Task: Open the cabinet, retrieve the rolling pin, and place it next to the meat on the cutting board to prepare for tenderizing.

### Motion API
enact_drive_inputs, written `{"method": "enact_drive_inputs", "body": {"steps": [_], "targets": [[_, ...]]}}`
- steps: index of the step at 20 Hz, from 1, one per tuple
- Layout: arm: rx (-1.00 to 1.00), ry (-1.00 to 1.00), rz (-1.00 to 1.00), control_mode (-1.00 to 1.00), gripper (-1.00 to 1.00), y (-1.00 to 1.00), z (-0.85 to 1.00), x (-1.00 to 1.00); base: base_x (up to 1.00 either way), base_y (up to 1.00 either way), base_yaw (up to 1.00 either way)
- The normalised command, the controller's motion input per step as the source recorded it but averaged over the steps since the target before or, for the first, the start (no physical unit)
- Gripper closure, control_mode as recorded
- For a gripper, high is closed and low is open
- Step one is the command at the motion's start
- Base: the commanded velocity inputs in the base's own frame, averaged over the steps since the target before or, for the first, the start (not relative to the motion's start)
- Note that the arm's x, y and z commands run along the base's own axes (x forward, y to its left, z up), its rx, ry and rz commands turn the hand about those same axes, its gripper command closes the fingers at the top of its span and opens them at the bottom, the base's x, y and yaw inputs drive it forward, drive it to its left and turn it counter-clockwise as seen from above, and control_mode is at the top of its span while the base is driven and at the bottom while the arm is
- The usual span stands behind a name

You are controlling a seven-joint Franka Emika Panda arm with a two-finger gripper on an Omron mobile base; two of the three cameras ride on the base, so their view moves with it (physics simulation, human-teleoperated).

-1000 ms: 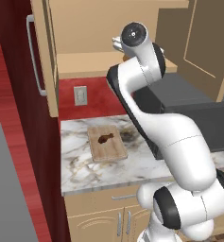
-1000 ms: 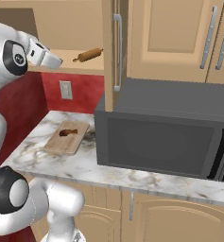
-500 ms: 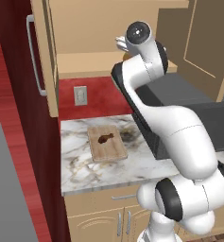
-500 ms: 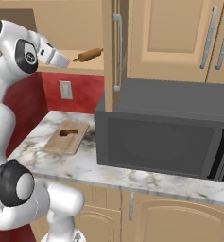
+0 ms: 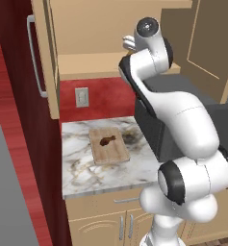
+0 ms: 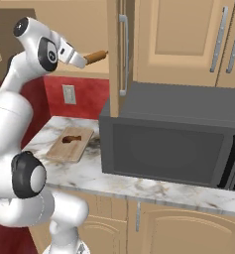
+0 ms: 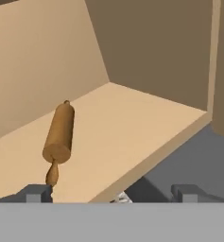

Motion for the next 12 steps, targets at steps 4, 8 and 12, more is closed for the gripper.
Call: {"method": "enact_drive_inputs", "body": {"steps": [4,8,12], "targets": [[0.06,0.11,0.04,-1.00,-1.00,-0.11,-0.02,0.55,0.00,0.00,0.00],[0.05,0.09,0.02,-1.00,-1.00,-0.05,-0.05,0.56,0.00,0.00,0.00],[0.01,0.04,0.00,-1.00,-1.00,0.00,-0.12,0.49,0.00,0.00,0.00]]}}
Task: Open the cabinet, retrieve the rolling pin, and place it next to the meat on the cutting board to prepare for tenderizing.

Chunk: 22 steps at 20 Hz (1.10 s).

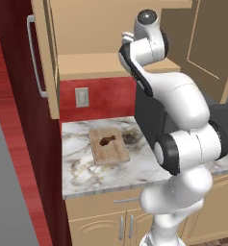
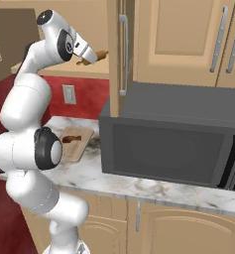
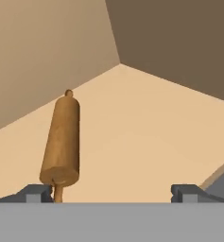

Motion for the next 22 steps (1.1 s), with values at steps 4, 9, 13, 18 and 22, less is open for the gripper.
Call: {"method": "enact_drive_inputs", "body": {"steps": [4,9,13,18,22], "targets": [[0.00,0.00,0.00,-1.00,-1.00,0.08,-0.22,0.40,0.00,0.00,0.00],[0.00,0.00,0.00,-1.00,-1.00,0.07,-0.14,0.41,0.00,0.00,0.00],[0.00,0.00,0.00,-1.00,-1.00,0.05,-0.12,0.38,0.00,0.00,0.00],[0.00,0.00,0.00,-1.00,-1.00,0.04,-0.08,0.36,0.00,0.00,0.00],[0.00,0.01,0.00,-1.00,-1.00,0.03,-0.06,0.40,0.00,0.00,0.00]]}}
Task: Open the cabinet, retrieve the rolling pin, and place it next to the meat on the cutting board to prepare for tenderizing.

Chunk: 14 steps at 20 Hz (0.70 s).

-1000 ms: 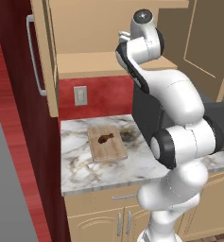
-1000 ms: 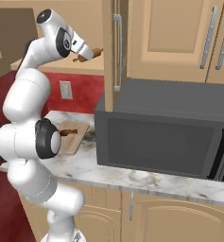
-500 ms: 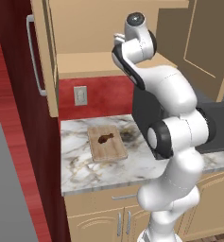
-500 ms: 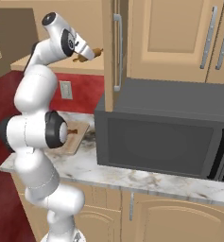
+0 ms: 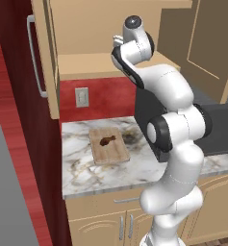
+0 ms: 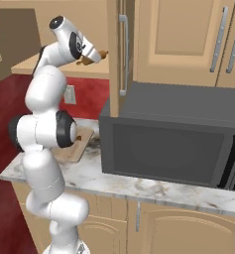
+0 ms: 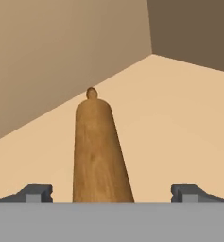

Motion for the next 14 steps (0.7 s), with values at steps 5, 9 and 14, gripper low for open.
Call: {"method": "enact_drive_inputs", "body": {"steps": [5,9,14], "targets": [[0.00,0.03,0.00,-1.00,-1.00,0.03,-0.05,0.42,0.00,0.00,0.00],[0.00,0.05,0.00,-1.00,-1.00,0.05,-0.12,0.23,0.00,0.00,0.00],[0.00,0.06,0.02,-1.00,-1.00,0.04,-0.21,0.01,0.00,0.00,0.00]]}}
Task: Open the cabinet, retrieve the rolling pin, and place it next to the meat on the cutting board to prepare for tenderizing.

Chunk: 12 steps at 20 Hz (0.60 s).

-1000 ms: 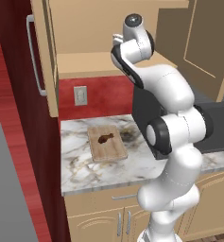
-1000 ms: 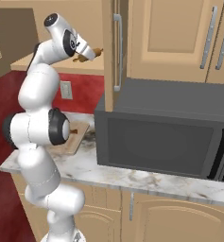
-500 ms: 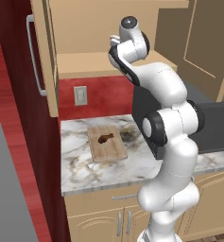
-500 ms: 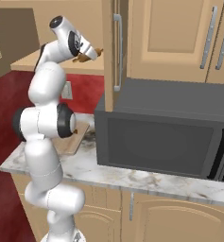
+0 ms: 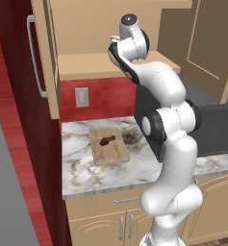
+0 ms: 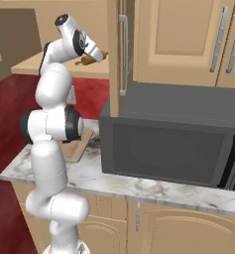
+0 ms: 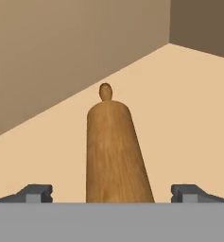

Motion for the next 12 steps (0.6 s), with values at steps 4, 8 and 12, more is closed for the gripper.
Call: {"method": "enact_drive_inputs", "body": {"steps": [4,8,12], "targets": [[0.00,0.03,0.02,-1.00,-1.00,0.03,-0.31,0.01,0.00,0.00,0.00],[0.01,0.00,0.02,-1.00,-1.00,0.02,-0.30,0.02,0.00,0.00,0.00],[0.01,0.00,0.04,-1.00,1.00,0.07,-0.31,0.00,0.00,0.00,0.00]]}}
